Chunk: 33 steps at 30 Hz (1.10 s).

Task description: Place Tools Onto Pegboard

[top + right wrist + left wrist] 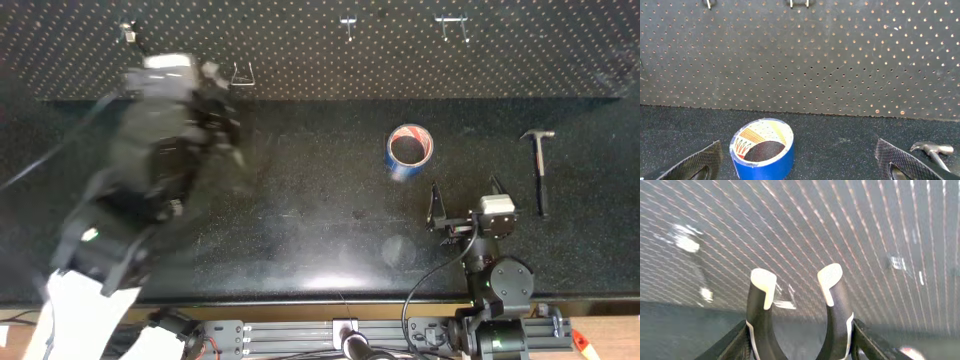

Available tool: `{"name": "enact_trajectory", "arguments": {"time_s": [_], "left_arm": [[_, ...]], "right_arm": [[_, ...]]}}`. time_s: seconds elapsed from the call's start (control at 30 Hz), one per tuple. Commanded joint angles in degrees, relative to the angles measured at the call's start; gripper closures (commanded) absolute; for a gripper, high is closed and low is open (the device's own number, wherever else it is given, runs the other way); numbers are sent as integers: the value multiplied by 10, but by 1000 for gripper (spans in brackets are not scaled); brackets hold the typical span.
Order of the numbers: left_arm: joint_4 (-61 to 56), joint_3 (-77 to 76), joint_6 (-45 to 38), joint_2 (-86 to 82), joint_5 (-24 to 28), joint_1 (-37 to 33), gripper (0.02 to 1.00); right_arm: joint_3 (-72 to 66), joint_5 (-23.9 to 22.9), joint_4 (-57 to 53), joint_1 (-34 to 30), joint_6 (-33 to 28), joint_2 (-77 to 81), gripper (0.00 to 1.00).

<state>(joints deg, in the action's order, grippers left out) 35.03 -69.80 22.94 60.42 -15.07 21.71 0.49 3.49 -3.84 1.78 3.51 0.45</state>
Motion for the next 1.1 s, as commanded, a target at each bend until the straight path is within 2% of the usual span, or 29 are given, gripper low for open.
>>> {"name": "enact_trajectory", "arguments": {"time_s": [0.03, 0.1, 0.13, 0.2, 0.23, 0.3, 0.4, 0.43, 0.47, 0.57, 0.6, 0.9, 1.0, 1.03, 1.07, 1.1], "left_arm": [[-148, 61, -10, -73, -23, -75, 991], [-342, 212, -10, -160, -14, -75, 993], [-548, 338, -10, -145, -8, -74, 991], [-678, 374, -10, -67, 3, -74, 991], [-760, 373, -40, 2, 9, -75, 991], [-921, 371, -126, 127, 57, -75, 993], [-918, 316, -139, 210, 57, -75, 989], [-892, 278, -192, 234, 76, -75, 991], [-862, 249, -212, 247, 81, -75, 993], [-770, 152, -220, 291, 82, -75, 991], [-768, 144, -241, 299, 82, -75, 991], [-633, 144, -238, 300, 96, -74, 989], [-626, 144, -239, 300, 98, -74, 985], [-625, 144, -238, 300, 98, -74, 853], [-612, 144, -239, 299, 98, -74, 498], [-589, 144, -239, 292, 97, -74, 386]], "right_arm": [[-3, 1, -2, -2, -8, -4, 12], [-3, 1, -2, -2, -8, -4, 12], [-3, 1, -2, -2, -8, -4, 12], [-3, 1, -2, -2, -8, -4, 12], [-3, 1, -2, -2, -8, -4, 12], [-3, 1, -2, -2, -8, -4, 12], [-3, 1, -2, -2, -8, -4, 12], [-3, 1, -2, -2, -8, -4, 12], [-3, 1, -1, -2, -8, -4, 12], [-3, 1, -2, -2, -8, -4, 9], [-3, 1, -2, -2, -8, -4, 12], [-3, 1, -2, -2, -8, -4, 12], [-3, 1, -2, -2, -8, -4, 12], [-3, 1, -2, -2, -8, -4, 12], [-3, 1, -2, -2, -8, -4, 12], [-3, 1, -2, -2, -8, -4, 12]]}}
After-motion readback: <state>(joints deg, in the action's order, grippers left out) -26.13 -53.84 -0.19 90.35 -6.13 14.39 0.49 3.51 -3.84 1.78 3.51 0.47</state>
